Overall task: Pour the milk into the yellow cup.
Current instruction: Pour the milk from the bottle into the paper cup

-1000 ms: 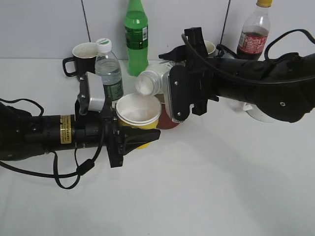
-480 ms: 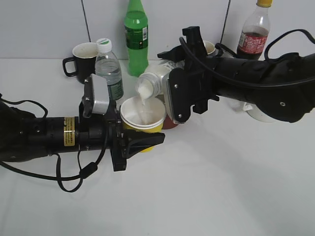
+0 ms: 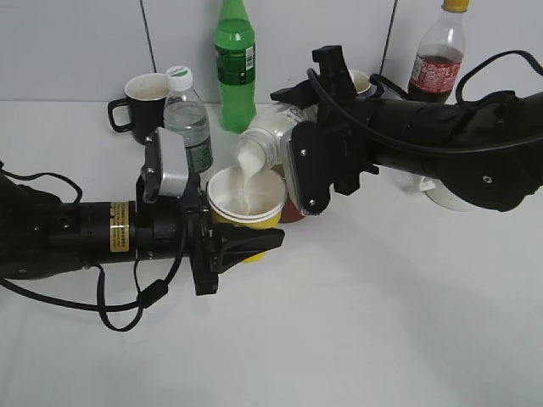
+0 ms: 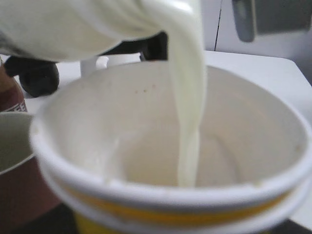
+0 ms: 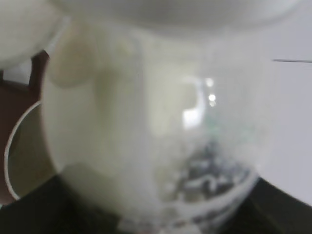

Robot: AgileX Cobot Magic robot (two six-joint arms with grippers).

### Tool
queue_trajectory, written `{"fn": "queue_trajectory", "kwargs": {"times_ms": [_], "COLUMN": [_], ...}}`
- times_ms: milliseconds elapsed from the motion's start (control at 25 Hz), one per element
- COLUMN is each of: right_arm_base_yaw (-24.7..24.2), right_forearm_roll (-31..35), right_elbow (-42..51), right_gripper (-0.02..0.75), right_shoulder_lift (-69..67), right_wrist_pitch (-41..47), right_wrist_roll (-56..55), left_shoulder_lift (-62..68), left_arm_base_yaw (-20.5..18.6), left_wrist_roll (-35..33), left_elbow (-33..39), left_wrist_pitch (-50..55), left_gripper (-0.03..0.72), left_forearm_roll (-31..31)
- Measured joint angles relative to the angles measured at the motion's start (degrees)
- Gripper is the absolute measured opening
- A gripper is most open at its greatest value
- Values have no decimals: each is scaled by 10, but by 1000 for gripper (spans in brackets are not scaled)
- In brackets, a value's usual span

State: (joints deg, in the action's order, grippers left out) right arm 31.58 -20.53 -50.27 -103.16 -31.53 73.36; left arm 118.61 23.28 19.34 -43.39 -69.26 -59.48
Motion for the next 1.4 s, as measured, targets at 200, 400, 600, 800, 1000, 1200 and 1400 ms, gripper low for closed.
{"fn": "queue_trajectory", "kwargs": {"times_ms": [200, 400, 600, 800, 1000, 1200, 1400], "right_arm_base_yaw": [0, 0, 0, 0, 0, 0, 0], "right_forearm_roll": [0, 0, 0, 2, 14, 29, 31], "right_elbow": [0, 0, 0, 0, 0, 0, 0], "right_gripper": [435, 435, 435, 435, 435, 435, 435], "right_shoulder_lift": [0, 0, 0, 0, 0, 0, 0], "right_wrist_pitch": [0, 0, 0, 0, -2, -3, -5], "right_wrist_roll": [1, 6, 15, 18, 19, 13, -30], "left_shoulder_lift": [0, 0, 0, 0, 0, 0, 0], "left_arm_base_yaw": [0, 0, 0, 0, 0, 0, 0], "left_wrist_roll": [0, 0, 0, 0, 0, 0, 0], "left_elbow": [0, 0, 0, 0, 0, 0, 0], "left_wrist_pitch": [0, 0, 0, 0, 0, 0, 0], "left_gripper": [360, 359, 359, 358, 358, 357, 356], "left_forearm_roll": [0, 0, 0, 0, 0, 0, 0]}}
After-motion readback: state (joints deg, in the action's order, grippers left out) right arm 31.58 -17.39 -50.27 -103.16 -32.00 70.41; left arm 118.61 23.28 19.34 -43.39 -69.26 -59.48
